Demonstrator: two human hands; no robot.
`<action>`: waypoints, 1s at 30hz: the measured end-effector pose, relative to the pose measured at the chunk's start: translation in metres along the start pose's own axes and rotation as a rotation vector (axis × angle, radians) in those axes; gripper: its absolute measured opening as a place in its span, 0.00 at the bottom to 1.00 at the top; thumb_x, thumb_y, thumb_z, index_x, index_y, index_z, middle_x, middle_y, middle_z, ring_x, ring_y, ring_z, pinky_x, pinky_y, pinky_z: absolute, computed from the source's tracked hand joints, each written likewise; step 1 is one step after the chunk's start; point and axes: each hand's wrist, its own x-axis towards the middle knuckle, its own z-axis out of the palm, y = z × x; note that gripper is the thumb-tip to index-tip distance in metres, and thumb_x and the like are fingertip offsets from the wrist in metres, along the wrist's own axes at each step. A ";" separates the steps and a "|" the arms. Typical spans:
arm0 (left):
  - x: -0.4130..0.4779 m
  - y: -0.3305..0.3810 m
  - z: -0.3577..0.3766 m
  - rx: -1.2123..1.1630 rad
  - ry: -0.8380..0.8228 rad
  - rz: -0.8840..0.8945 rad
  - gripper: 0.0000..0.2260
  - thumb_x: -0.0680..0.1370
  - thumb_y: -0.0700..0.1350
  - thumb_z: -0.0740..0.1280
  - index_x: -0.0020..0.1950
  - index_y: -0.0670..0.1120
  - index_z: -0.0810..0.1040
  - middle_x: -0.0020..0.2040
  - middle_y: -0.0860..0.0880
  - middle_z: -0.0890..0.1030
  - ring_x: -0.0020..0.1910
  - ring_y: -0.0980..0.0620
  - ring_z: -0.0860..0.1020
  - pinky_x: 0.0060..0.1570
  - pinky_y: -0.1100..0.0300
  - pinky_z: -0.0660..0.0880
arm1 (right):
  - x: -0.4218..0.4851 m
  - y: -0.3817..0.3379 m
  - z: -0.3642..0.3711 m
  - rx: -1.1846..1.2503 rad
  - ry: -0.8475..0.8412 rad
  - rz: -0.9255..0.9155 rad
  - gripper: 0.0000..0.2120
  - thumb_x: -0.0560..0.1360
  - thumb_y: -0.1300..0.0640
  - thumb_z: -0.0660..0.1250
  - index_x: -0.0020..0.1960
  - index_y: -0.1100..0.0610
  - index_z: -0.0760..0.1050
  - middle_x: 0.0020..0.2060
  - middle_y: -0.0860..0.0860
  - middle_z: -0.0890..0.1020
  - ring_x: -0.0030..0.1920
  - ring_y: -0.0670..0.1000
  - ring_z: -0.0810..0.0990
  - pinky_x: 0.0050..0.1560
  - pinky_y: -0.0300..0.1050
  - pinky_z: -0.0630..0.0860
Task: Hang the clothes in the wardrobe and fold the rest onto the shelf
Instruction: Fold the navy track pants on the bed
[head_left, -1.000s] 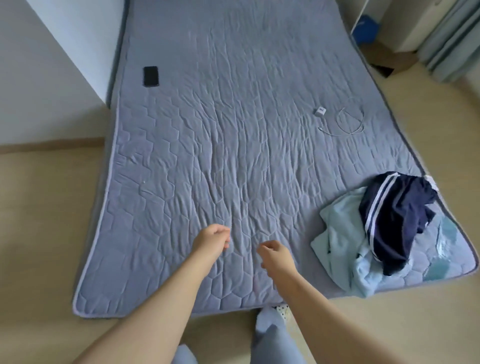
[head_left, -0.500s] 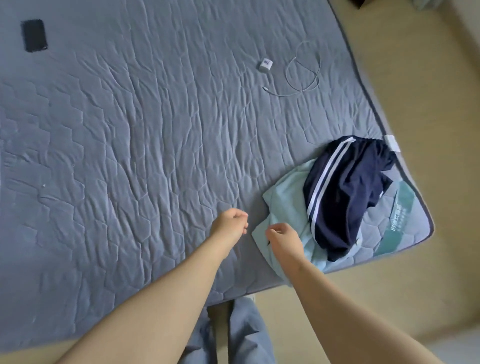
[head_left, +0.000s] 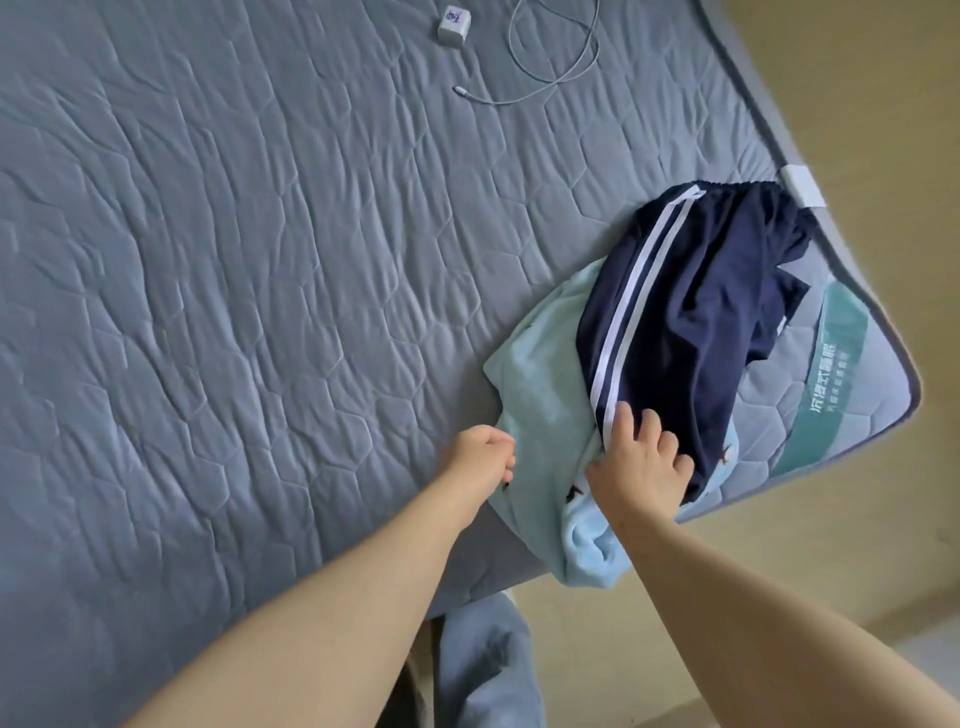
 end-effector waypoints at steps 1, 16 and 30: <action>0.004 0.000 0.000 0.001 0.003 -0.004 0.10 0.79 0.40 0.57 0.40 0.50 0.71 0.35 0.52 0.74 0.29 0.58 0.72 0.26 0.69 0.66 | 0.004 0.003 0.004 -0.061 0.019 -0.018 0.28 0.75 0.58 0.58 0.73 0.48 0.52 0.67 0.52 0.63 0.60 0.56 0.66 0.58 0.52 0.63; -0.020 -0.018 -0.087 -0.185 0.182 0.003 0.08 0.80 0.38 0.56 0.51 0.48 0.73 0.38 0.50 0.77 0.35 0.55 0.76 0.37 0.62 0.70 | -0.026 -0.086 -0.051 0.713 -0.025 -0.147 0.11 0.76 0.62 0.55 0.35 0.55 0.61 0.47 0.53 0.67 0.31 0.52 0.65 0.40 0.45 0.65; -0.156 -0.037 -0.223 -0.241 0.214 0.374 0.21 0.75 0.28 0.53 0.54 0.50 0.76 0.46 0.53 0.79 0.44 0.57 0.76 0.42 0.64 0.70 | -0.182 -0.211 -0.163 0.875 -0.088 -0.605 0.12 0.78 0.58 0.54 0.39 0.59 0.70 0.42 0.54 0.77 0.37 0.48 0.74 0.32 0.36 0.66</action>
